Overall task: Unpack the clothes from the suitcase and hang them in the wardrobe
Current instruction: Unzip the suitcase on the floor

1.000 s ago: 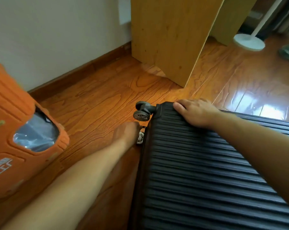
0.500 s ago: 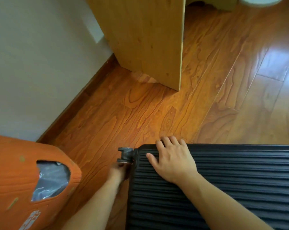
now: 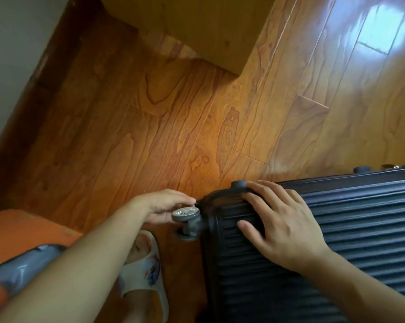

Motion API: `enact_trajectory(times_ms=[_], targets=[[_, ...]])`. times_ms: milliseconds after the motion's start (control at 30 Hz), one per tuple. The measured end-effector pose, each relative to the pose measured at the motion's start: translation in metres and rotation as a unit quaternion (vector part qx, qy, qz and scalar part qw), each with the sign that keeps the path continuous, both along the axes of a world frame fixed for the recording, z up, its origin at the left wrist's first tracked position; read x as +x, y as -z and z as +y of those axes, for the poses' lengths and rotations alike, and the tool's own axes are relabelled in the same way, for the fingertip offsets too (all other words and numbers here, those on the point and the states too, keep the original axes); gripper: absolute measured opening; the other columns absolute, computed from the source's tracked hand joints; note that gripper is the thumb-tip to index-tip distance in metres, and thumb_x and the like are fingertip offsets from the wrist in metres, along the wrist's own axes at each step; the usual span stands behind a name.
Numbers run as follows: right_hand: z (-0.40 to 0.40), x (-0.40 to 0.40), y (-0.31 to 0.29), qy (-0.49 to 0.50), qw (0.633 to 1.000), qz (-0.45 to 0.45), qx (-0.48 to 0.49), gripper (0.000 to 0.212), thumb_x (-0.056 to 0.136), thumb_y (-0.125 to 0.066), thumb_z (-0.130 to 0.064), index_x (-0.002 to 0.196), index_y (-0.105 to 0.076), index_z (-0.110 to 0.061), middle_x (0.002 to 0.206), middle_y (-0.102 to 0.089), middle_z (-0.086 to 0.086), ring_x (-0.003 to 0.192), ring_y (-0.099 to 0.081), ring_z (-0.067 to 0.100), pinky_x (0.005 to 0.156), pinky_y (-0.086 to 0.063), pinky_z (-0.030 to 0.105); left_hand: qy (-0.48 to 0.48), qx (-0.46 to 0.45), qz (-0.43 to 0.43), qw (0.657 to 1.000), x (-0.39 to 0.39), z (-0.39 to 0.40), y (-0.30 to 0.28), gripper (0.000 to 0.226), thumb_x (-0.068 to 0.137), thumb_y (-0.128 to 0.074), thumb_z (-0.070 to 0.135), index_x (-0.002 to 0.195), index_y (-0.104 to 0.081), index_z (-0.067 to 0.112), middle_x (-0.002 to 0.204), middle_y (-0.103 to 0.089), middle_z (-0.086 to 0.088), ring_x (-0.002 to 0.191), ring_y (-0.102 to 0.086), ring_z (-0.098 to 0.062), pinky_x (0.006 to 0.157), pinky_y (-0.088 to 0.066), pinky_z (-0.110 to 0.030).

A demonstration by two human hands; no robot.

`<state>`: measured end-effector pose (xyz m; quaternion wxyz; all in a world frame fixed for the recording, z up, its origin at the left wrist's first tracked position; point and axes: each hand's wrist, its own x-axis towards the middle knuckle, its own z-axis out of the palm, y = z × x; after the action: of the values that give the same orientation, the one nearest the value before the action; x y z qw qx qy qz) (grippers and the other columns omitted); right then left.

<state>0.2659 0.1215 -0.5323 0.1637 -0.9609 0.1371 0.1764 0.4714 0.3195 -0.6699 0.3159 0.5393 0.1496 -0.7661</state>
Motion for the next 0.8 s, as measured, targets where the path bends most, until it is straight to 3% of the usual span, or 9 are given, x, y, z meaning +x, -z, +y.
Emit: enact_trajectory(times_ms=[133,233,333,467,533,667,800], targets=[[0.003,0.006,-0.005,0.009,1.0,0.027,-0.003,0.058,0.096,-0.042,-0.063,0.129,-0.063,-0.019,0.145,-0.052,-0.002,0.138,-0.043,0.02,0.105,-0.039,0.041,0.143,0.033,0.024,0.989,0.007,-0.017,0.003,0.013,0.095,-0.061,-0.002,0.09,-0.067,0.008,0.075,-0.067,-0.008,0.062,-0.066,-0.012,0.052,-0.054,-0.023],[0.003,0.009,-0.006,0.011,0.999,0.038,-0.007,0.057,0.095,-0.044,-0.062,0.128,-0.063,-0.02,0.145,-0.051,-0.002,0.139,-0.042,0.02,0.105,-0.039,0.041,0.318,0.045,0.035,0.946,0.014,-0.03,-0.002,0.02,0.097,-0.051,-0.002,0.088,-0.064,0.01,0.074,-0.055,-0.005,0.061,-0.053,-0.012,0.048,-0.047,-0.021],[0.004,0.01,-0.007,0.02,0.999,0.038,-0.009,0.055,0.097,-0.043,-0.061,0.127,-0.063,-0.02,0.144,-0.052,-0.002,0.138,-0.042,0.02,0.105,-0.04,0.041,0.395,0.076,-0.012,0.915,0.013,-0.045,-0.008,0.018,0.094,-0.051,0.003,0.078,-0.058,0.008,0.065,-0.051,-0.006,0.053,-0.046,-0.016,0.048,-0.039,-0.023],[-0.005,0.014,-0.012,0.066,0.998,-0.001,-0.007,0.048,0.104,-0.034,-0.05,0.129,-0.06,-0.019,0.135,-0.057,-0.003,0.126,-0.051,0.018,0.1,-0.041,0.036,0.333,0.125,0.024,0.934,0.021,-0.067,-0.017,0.027,0.09,-0.047,0.012,0.064,-0.049,0.014,0.052,-0.036,0.001,0.048,-0.034,-0.013,0.049,-0.028,-0.024],[-0.018,0.007,-0.01,0.105,0.992,-0.001,-0.074,0.045,0.104,-0.037,-0.045,0.13,-0.059,-0.016,0.129,-0.059,0.0,0.121,-0.052,0.023,0.103,-0.037,0.04,0.291,0.13,0.014,0.948,0.029,-0.086,-0.021,0.032,0.094,-0.043,0.014,0.063,-0.048,0.015,0.054,-0.033,0.003,0.051,-0.032,-0.013,0.05,-0.027,-0.023],[-0.04,-0.025,0.0,0.251,0.955,0.033,-0.155,0.048,0.1,-0.036,-0.048,0.123,-0.065,-0.017,0.129,-0.063,0.002,0.129,-0.048,0.026,0.117,-0.024,0.048,0.309,0.096,-0.079,0.943,0.009,-0.143,-0.037,0.035,0.098,-0.042,0.013,0.065,-0.051,0.014,0.055,-0.034,0.002,0.052,-0.033,-0.012,0.051,-0.029,-0.023],[-0.045,-0.033,0.002,0.244,0.965,-0.016,-0.095,0.044,0.098,-0.042,-0.051,0.114,-0.071,-0.021,0.12,-0.067,-0.006,0.124,-0.052,0.019,0.117,-0.025,0.046,0.288,0.03,-0.188,0.938,-0.04,-0.195,-0.052,0.034,0.098,-0.035,0.006,0.069,-0.051,0.01,0.059,-0.042,-0.004,0.053,-0.036,-0.014,0.049,-0.028,-0.021]])
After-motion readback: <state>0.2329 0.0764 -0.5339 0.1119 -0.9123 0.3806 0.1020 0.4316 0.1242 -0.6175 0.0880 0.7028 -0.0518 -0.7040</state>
